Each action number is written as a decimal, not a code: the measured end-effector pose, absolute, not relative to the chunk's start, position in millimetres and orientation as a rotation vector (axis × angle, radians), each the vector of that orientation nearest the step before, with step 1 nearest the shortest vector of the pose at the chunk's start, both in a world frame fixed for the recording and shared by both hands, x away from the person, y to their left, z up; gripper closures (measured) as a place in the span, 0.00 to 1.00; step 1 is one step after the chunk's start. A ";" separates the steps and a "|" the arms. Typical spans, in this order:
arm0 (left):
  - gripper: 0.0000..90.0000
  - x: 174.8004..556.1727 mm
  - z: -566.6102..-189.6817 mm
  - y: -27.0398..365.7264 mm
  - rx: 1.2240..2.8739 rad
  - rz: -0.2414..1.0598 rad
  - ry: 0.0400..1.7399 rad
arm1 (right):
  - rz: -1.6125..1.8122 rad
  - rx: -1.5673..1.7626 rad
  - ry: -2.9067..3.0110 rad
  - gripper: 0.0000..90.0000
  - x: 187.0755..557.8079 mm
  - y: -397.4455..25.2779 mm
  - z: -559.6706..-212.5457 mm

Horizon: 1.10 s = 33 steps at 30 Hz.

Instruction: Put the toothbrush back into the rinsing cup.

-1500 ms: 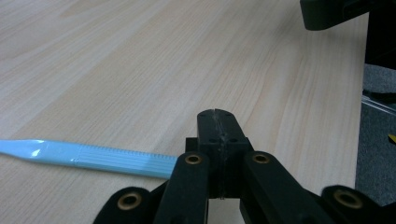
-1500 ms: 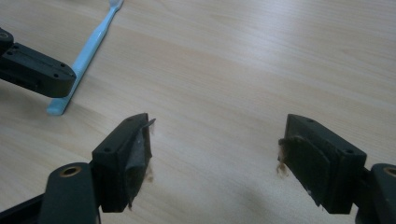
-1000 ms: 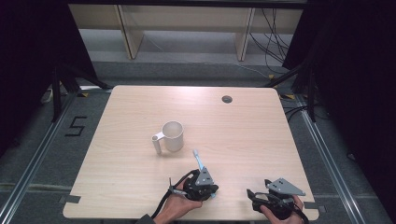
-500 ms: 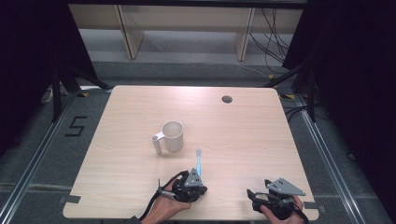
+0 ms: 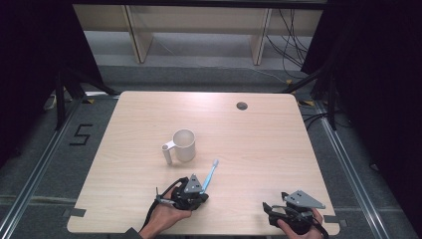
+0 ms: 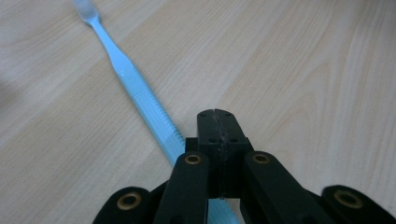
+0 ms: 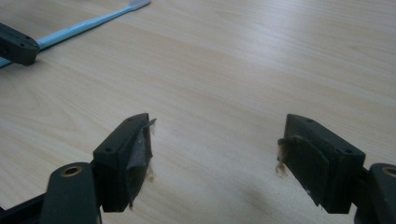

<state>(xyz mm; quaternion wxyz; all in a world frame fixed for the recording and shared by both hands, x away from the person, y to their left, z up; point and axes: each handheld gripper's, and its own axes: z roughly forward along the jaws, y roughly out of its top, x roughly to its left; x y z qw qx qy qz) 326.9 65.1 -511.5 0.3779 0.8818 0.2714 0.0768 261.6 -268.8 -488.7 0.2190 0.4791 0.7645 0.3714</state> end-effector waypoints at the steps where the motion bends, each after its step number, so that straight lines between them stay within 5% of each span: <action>1: 0.99 327.8 -511.3 66.1 2.258 0.196 0.694 | 1.030 1.328 2.118 0.28 261.6 -268.7 -488.9; 33: 0.99 352.6 -508.9 97.4 2.267 0.264 0.800 | 1.038 1.336 2.130 0.28 261.5 -268.1 -489.5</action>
